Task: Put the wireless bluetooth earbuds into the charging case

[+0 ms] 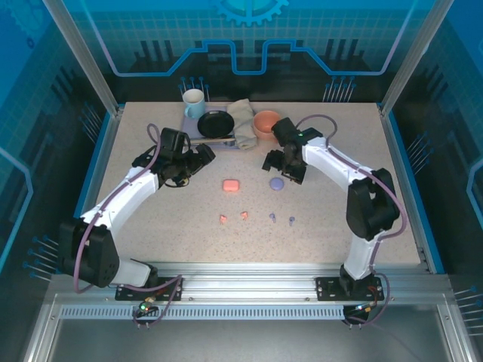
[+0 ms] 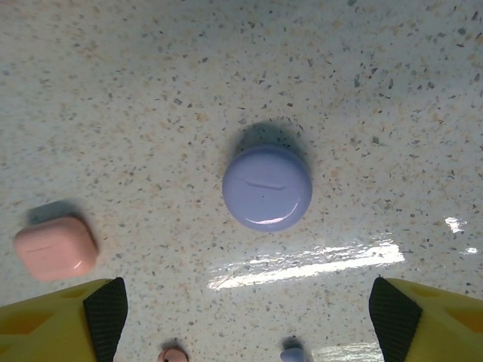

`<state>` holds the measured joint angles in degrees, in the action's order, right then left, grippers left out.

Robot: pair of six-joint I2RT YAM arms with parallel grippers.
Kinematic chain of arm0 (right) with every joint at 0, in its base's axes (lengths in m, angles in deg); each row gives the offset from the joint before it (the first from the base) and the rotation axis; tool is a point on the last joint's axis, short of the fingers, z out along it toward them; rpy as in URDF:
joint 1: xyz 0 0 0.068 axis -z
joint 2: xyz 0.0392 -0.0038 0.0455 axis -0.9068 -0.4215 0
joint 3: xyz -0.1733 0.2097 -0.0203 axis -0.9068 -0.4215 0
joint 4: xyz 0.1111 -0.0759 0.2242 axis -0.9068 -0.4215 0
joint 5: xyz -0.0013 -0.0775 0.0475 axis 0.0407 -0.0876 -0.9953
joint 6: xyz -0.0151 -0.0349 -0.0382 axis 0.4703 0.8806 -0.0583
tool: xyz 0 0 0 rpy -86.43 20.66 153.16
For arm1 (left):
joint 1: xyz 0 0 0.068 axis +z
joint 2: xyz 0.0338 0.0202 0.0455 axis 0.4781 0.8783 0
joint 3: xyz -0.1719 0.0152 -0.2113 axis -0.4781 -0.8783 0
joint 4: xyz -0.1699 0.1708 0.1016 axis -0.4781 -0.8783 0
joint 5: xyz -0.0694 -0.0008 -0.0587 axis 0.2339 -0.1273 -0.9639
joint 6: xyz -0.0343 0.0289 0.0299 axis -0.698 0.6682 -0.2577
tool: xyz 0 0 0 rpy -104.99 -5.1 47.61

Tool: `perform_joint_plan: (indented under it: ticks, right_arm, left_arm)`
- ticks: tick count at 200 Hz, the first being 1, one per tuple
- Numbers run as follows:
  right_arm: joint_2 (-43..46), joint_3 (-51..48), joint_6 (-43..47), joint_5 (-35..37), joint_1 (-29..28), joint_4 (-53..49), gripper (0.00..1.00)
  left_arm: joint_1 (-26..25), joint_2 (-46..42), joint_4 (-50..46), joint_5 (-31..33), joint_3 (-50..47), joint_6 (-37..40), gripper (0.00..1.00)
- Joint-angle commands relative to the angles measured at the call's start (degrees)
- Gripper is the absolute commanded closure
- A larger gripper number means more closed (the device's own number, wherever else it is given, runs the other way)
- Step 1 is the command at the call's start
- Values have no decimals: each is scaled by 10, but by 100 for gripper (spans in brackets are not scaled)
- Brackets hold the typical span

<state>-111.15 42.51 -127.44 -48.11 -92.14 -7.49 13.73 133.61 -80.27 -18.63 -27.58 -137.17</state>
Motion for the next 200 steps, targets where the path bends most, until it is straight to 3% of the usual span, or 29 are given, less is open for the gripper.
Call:
perform_joint_plan:
  ticks: [1,80,200]
  right_arm:
    - [-30,36,-35,41,-9,-63,13]
    - [-119,70,-38,35,-6,-47,16]
    - [-166,63,-37,10,3,13,24]
  left_arm:
    - [-8,19,3,-19,22,-37,1]
    - [-50,100,17,-41,74,-14,1]
    - [-83,123,16,-31,100,-3,1]
